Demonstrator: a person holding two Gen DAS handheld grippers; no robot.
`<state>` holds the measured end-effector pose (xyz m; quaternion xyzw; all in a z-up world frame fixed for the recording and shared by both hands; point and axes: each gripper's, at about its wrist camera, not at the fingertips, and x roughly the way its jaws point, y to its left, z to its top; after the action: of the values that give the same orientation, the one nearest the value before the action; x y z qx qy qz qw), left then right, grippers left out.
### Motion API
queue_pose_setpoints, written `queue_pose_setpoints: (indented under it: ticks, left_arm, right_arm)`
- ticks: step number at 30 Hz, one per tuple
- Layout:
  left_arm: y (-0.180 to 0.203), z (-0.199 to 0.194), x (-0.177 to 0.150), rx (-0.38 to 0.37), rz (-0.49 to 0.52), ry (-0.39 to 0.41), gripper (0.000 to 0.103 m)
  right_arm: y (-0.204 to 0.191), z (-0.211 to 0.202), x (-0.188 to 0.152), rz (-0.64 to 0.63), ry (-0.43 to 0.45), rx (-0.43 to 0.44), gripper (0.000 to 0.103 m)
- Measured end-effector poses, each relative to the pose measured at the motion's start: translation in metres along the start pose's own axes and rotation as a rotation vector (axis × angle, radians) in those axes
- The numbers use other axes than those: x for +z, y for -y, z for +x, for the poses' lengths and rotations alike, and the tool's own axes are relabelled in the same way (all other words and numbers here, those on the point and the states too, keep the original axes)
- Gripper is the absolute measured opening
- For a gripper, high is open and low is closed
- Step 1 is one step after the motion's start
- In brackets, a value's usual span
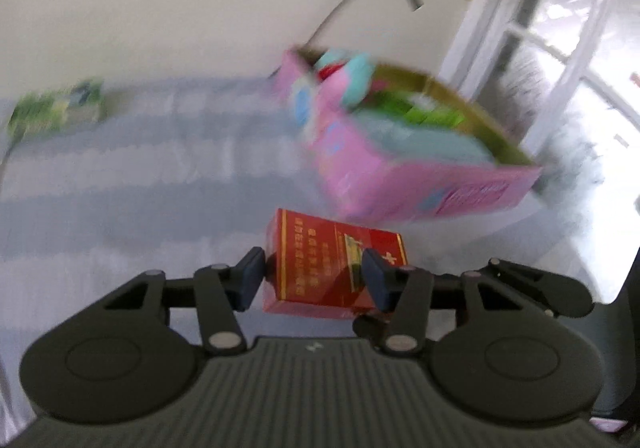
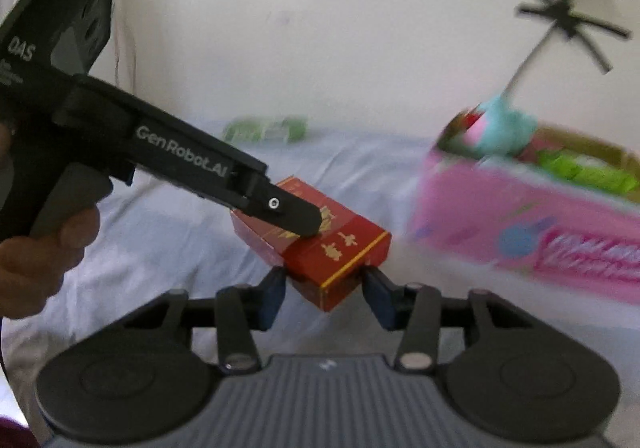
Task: Organize objects
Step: 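Carry the red box into the pink tin and open the right gripper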
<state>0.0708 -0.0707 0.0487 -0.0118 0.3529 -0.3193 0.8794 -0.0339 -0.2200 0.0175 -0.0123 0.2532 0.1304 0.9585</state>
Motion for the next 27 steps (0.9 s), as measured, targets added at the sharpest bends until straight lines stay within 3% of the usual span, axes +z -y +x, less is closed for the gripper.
queue_pose_setpoints:
  ticks: [7,13,15,18,23,27]
  left_arm:
    - [0.068,0.033,0.067,-0.104,0.083,0.095,0.055]
    - [0.109,0.092,0.088,-0.103,0.129,0.071,0.055]
    - [0.119,0.11,0.087,-0.046,0.141,0.053,0.056]
    - [0.125,0.125,0.084,0.146,0.183,0.082,0.057]
    - [0.112,0.121,0.078,0.269,0.184,0.079,0.058]
    - [0.104,0.107,0.071,0.293,0.19,0.092,0.06]
  right_arm:
    - [0.065,-0.042,0.028,0.062,0.192,-0.154,0.044]
    - [0.128,-0.03,0.03,0.153,0.196,-0.26,0.046]
    - [0.145,-0.018,0.029,0.174,0.181,-0.323,0.045]
    - [0.165,0.0,0.023,0.191,0.165,-0.469,0.049]
    - [0.172,-0.011,0.014,0.246,0.221,-0.46,0.049]
    - [0.168,-0.022,0.013,0.298,0.245,-0.431,0.049]
